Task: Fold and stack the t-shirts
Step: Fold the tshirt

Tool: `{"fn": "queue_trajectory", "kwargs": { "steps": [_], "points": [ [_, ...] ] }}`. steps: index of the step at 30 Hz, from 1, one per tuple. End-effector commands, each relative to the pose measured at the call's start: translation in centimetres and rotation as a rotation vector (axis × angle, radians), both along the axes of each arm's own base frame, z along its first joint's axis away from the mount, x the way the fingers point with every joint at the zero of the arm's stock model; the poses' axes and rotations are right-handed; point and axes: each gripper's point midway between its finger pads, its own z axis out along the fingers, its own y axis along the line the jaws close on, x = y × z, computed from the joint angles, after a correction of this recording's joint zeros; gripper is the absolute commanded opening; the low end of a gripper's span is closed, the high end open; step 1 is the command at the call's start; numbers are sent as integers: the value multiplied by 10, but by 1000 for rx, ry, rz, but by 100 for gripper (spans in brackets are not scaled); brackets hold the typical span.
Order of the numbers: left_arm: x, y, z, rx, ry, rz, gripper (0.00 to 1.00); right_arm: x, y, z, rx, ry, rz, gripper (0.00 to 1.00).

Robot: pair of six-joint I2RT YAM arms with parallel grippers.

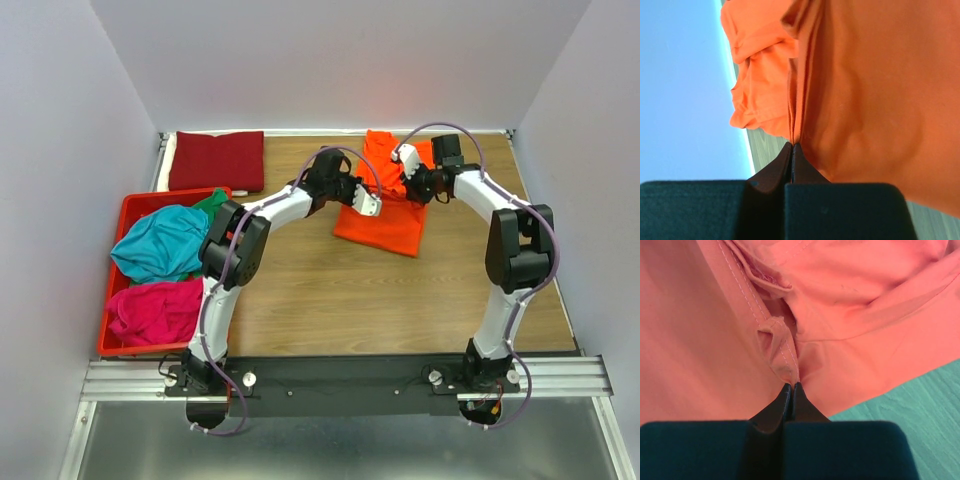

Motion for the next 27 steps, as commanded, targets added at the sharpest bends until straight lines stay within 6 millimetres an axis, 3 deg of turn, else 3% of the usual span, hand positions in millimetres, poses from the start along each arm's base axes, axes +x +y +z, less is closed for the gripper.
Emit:
{"fn": "queue_trajectory", "kwargs": {
  "steps": [1,2,3,5,7,9,11,12,13,15,17,18,19,20,21,23,25,27],
  "points": [
    [19,-6,14,-102,-9,69,8,7,-7,-8,-10,27,-46,4],
    [27,-5,22,-159,1,141,17,9,-10,-9,-19,28,-61,6],
    [32,-4,29,-195,6,182,38,12,-11,-9,-23,28,-81,14],
    [43,-3,47,-276,7,259,49,18,-21,-8,-48,19,-133,32],
    [53,5,66,-341,9,364,61,25,-36,1,-58,-19,-230,67],
    [67,23,91,-420,-31,502,65,27,-47,7,-54,-54,-298,75],
    [70,40,120,-464,-88,578,66,28,-60,24,-69,-106,-366,78],
    [63,47,135,-475,-108,579,66,25,-63,26,-62,-110,-384,78],
    [64,48,137,-472,-121,575,66,23,-65,30,-58,-115,-395,78],
    [42,54,151,-457,-150,521,66,15,-59,43,-20,-129,-380,78],
    [10,60,148,-387,-177,430,66,-2,-45,40,32,-99,-308,78],
    [-2,63,144,-361,-182,398,66,-9,-37,53,52,-130,-239,78],
    [-32,65,129,-279,-192,300,66,-35,-13,46,131,-74,-96,79],
    [-48,65,119,-237,-192,244,65,-59,-4,53,117,-85,60,80],
    [-64,65,110,-192,-206,181,64,-69,7,60,144,-123,167,80],
    [-106,67,83,-100,-212,42,62,-123,29,43,236,-50,359,89],
    [-128,67,63,-69,-173,-5,61,-145,38,36,205,-98,486,94],
    [-138,66,46,-41,-120,-29,60,-152,36,16,132,-69,495,94]
  ]
}}
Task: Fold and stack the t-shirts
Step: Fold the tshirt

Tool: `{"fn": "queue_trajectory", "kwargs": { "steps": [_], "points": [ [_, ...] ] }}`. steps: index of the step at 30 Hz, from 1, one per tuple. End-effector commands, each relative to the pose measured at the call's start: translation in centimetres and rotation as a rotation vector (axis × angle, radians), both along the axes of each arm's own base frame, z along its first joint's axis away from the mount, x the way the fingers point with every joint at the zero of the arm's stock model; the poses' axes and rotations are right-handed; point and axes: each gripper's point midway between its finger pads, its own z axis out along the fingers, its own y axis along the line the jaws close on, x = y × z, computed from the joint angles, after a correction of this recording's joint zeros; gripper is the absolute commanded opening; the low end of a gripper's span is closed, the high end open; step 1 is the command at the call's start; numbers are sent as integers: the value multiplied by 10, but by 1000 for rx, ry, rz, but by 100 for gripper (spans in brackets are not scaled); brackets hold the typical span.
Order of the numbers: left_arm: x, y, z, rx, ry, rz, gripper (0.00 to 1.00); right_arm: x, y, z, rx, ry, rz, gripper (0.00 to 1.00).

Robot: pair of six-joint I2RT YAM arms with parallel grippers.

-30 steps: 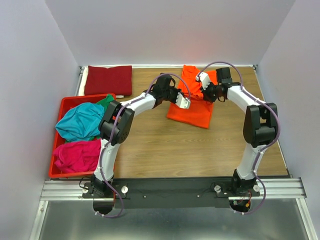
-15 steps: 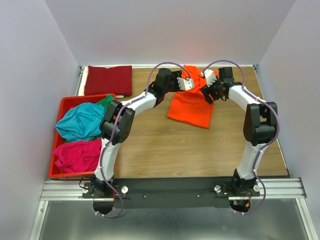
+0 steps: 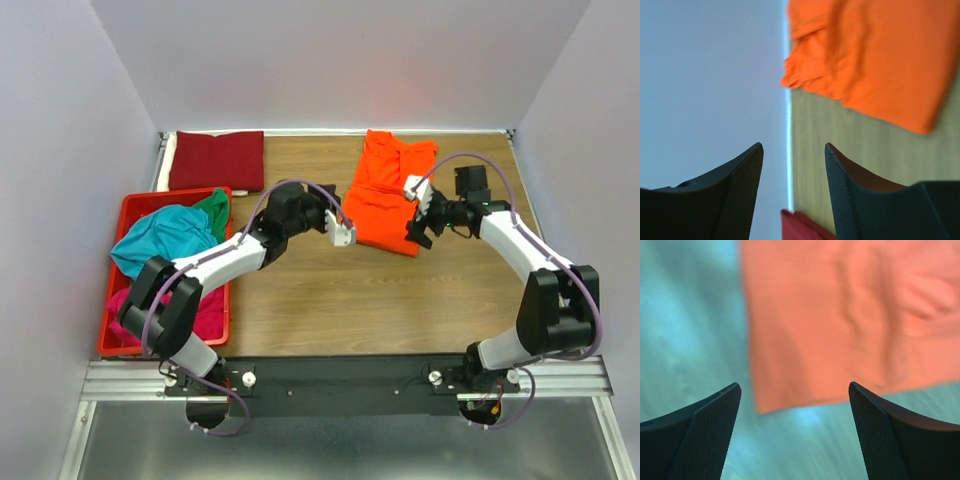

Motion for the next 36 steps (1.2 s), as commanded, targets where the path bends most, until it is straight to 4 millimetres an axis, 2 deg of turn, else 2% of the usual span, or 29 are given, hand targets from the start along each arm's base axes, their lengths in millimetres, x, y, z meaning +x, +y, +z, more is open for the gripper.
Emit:
{"fn": "queue_trajectory", "kwargs": {
  "steps": [1,3,4,5,10,17,24,29,30,34,36],
  "points": [
    [-39,-13,-64,147,90,-187,59,-48,31,-39,-26,63,250,94],
    [-42,-18,-79,172,104,-211,58,-45,28,-52,-96,98,196,93],
    [-44,-20,-79,172,106,-216,58,-41,24,-59,-115,109,160,93],
    [-44,-25,-90,185,128,-226,57,-35,23,-65,-147,106,116,93],
    [-38,-31,-125,253,163,-228,55,-25,17,-77,-192,90,35,92],
    [-14,-42,-140,332,192,-207,54,-10,13,-96,-256,116,-54,81],
    [-14,-40,-162,424,219,-193,54,-7,11,-96,-263,123,-85,72],
    [-28,-30,-168,446,224,-214,54,-9,8,-101,-276,131,-89,67],
    [-30,-29,-168,449,215,-218,54,-10,7,-103,-284,131,-87,65],
    [-30,-32,-172,466,224,-214,55,-9,4,-105,-300,136,-100,35],
    [-29,-32,-176,480,230,-206,54,-12,3,-104,-303,134,-93,31]
  ]
}}
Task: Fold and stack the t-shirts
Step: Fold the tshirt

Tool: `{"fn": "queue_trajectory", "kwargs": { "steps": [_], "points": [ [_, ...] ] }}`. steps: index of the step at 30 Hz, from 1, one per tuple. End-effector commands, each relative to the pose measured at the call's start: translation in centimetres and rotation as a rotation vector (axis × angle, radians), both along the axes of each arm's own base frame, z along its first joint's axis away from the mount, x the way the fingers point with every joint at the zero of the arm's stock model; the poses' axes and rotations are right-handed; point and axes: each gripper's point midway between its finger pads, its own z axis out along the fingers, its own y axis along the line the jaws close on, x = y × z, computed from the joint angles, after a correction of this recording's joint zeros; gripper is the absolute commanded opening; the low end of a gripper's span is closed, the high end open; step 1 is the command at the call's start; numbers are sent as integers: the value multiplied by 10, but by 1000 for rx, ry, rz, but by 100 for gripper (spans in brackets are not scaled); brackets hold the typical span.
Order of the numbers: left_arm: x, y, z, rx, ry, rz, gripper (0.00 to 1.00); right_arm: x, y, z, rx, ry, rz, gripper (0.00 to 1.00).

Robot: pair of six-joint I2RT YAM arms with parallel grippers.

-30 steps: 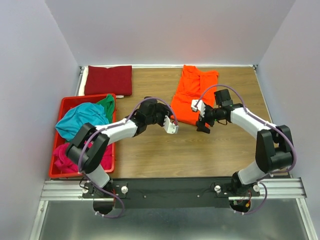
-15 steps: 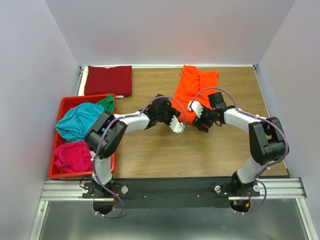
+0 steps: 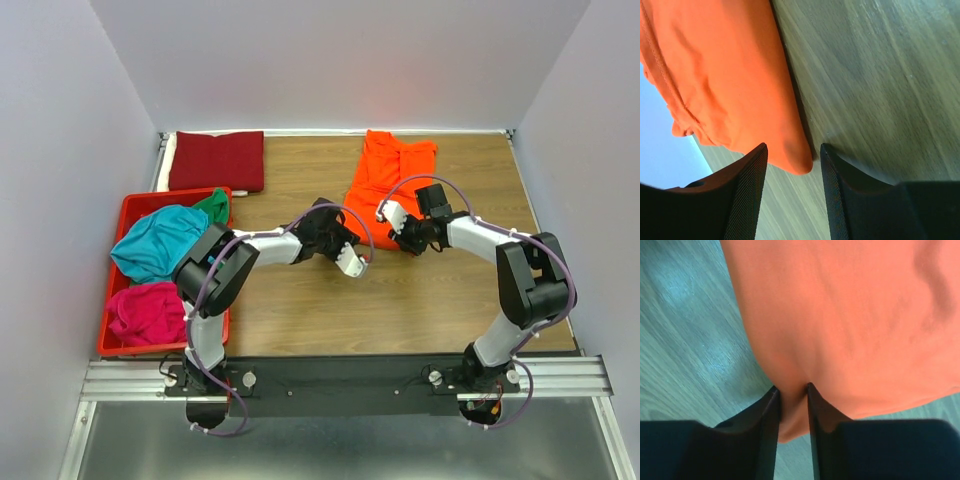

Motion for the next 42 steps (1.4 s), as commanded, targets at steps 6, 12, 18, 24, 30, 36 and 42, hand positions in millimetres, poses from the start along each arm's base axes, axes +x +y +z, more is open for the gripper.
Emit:
{"fn": "queue_trajectory", "kwargs": {
  "steps": [6,12,18,24,30,36,42],
  "points": [
    [-6,5,-17,79,-12,20,54,-8,-3,-1,-17,5,10,20],
    [2,2,-27,114,-14,49,52,-15,7,3,35,37,35,14],
    [12,0,-31,130,-10,69,47,-23,16,16,88,47,63,11],
    [13,2,-32,134,-15,63,0,-23,17,18,97,54,56,9],
    [-7,0,-16,72,33,34,0,-23,13,21,86,57,42,9],
    [-58,12,-17,83,223,13,0,-67,6,27,63,138,154,1],
    [-127,17,-3,59,341,-24,0,-123,2,42,68,239,253,1]
  ]
}}
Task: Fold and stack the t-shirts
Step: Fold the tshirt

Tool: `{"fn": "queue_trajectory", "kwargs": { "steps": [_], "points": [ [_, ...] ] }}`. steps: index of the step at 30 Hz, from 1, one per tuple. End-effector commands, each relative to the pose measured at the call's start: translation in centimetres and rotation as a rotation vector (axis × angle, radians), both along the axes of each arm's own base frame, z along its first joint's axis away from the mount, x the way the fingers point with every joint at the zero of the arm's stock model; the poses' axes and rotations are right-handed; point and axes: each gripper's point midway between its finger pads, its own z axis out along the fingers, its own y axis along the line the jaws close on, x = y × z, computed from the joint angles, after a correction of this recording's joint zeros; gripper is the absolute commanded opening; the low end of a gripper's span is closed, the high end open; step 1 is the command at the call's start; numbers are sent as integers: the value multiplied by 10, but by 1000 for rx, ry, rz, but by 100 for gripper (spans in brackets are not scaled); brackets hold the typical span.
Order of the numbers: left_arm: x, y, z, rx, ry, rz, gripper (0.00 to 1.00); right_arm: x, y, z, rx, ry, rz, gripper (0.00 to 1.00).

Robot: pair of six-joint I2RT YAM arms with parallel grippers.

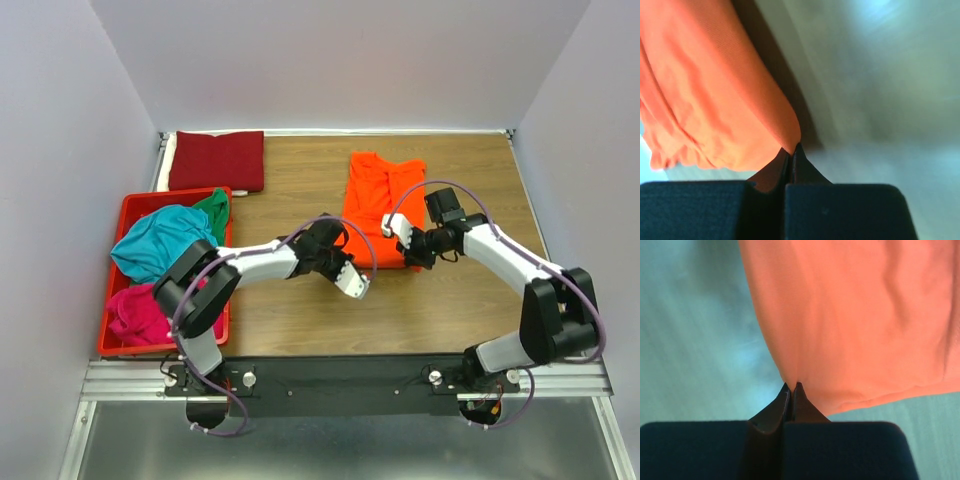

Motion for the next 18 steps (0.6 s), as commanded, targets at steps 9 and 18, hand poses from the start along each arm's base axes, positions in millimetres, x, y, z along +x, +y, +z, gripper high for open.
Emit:
{"fn": "queue_trajectory", "kwargs": {
  "steps": [9,18],
  "points": [
    [-93,2,56,-77,114,-53,0,-95,-5,51,50,89,159,1],
    [-45,-12,114,-140,-53,-12,0,-6,-12,114,-2,-205,-66,0]
  ]
}}
